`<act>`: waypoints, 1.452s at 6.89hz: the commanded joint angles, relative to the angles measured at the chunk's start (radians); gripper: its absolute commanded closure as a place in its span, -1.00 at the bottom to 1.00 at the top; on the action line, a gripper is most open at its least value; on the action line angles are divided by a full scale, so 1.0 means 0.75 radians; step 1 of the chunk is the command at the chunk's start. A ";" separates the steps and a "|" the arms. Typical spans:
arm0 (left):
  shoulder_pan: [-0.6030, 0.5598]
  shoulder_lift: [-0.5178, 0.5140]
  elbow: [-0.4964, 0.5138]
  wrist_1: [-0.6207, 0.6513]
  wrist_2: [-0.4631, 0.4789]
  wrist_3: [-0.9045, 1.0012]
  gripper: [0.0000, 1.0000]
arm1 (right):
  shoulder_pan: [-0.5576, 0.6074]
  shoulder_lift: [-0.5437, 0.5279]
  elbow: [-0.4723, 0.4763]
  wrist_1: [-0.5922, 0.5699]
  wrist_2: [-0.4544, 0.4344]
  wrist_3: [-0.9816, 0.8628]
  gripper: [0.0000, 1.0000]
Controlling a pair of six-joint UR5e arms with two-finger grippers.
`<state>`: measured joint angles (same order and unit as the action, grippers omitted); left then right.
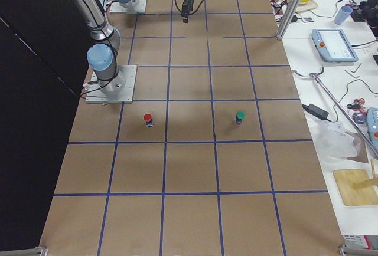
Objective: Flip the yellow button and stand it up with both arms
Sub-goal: 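Lower the left gripper onto the yellow-capped button lying on its side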
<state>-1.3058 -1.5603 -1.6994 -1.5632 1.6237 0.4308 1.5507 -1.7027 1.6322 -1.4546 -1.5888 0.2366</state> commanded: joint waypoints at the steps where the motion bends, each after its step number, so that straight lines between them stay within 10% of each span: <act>1: 0.198 -0.006 -0.139 0.183 0.001 0.434 -0.99 | 0.000 0.000 0.000 -0.002 0.000 0.000 -1.00; 7: 0.542 -0.228 -0.342 0.647 -0.015 1.643 -0.99 | 0.000 -0.002 0.000 -0.044 0.010 0.002 -1.00; 10: 0.549 -0.290 -0.426 0.812 -0.056 1.745 -0.99 | 0.002 -0.002 0.000 -0.045 0.012 0.002 -1.00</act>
<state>-0.8980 -1.7657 -1.9977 -0.9856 1.5906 1.7209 1.5521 -1.7042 1.6321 -1.4875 -1.5764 0.2379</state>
